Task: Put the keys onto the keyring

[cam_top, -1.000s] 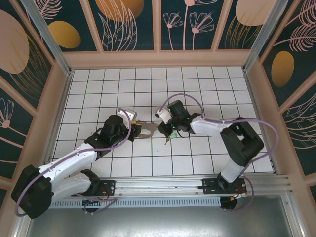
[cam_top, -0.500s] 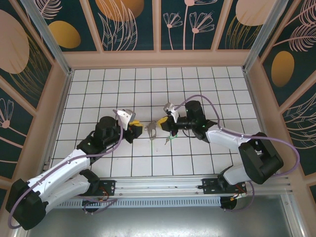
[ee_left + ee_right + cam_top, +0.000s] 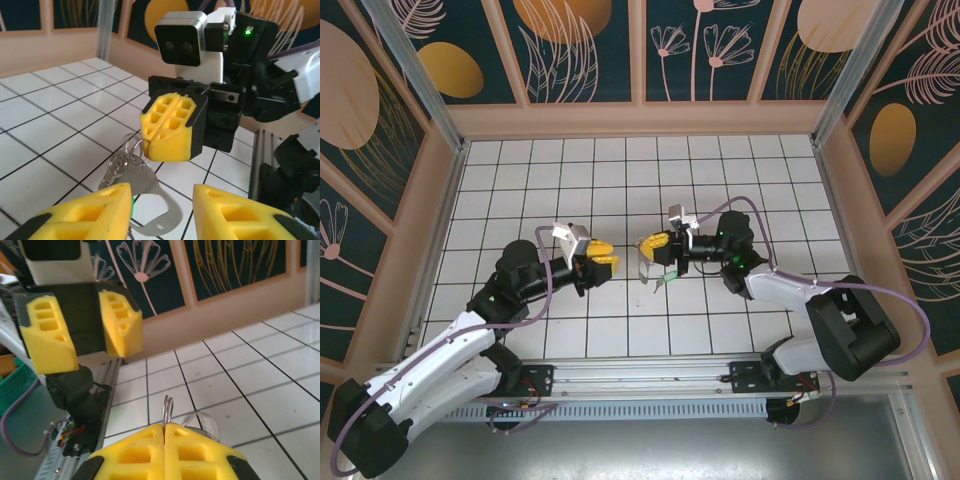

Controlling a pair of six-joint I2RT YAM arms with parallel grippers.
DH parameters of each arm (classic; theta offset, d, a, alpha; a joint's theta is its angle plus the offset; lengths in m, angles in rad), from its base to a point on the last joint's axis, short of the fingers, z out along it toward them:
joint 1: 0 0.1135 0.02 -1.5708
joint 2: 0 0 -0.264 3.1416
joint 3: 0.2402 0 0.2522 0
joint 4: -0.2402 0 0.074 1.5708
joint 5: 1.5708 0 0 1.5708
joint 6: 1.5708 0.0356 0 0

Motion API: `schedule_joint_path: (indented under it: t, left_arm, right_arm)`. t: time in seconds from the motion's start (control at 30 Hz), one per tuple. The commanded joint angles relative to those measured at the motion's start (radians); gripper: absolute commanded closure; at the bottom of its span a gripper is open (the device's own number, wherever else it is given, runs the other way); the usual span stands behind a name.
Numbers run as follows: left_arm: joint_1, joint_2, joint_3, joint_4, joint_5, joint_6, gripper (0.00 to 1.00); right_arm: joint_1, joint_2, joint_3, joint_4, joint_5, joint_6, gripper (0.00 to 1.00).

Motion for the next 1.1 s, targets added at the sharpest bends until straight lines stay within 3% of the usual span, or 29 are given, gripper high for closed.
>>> schedule_joint_path:
  t: [0.0, 0.43, 0.63, 1.07]
  left_arm:
    - [0.007, 0.018, 0.015, 0.078, 0.090, 0.020, 0.63]
    - [0.006, 0.096, 0.060, 0.175, 0.242, 0.054, 0.62]
    - [0.005, 0.134, 0.082, 0.176, 0.252, 0.072, 0.61]
    - [0.004, 0.202, 0.115, 0.190, 0.282, 0.096, 0.64]
  right_arm:
    - [-0.006, -0.016, -0.018, 0.198, -0.066, 0.086, 1.00]
    - [-0.001, -0.021, -0.035, 0.303, -0.145, 0.151, 1.00]
    - [0.000, -0.001, -0.043, 0.390, -0.170, 0.205, 1.00]
    - [0.010, 0.006, -0.040, 0.375, -0.170, 0.191, 1.00]
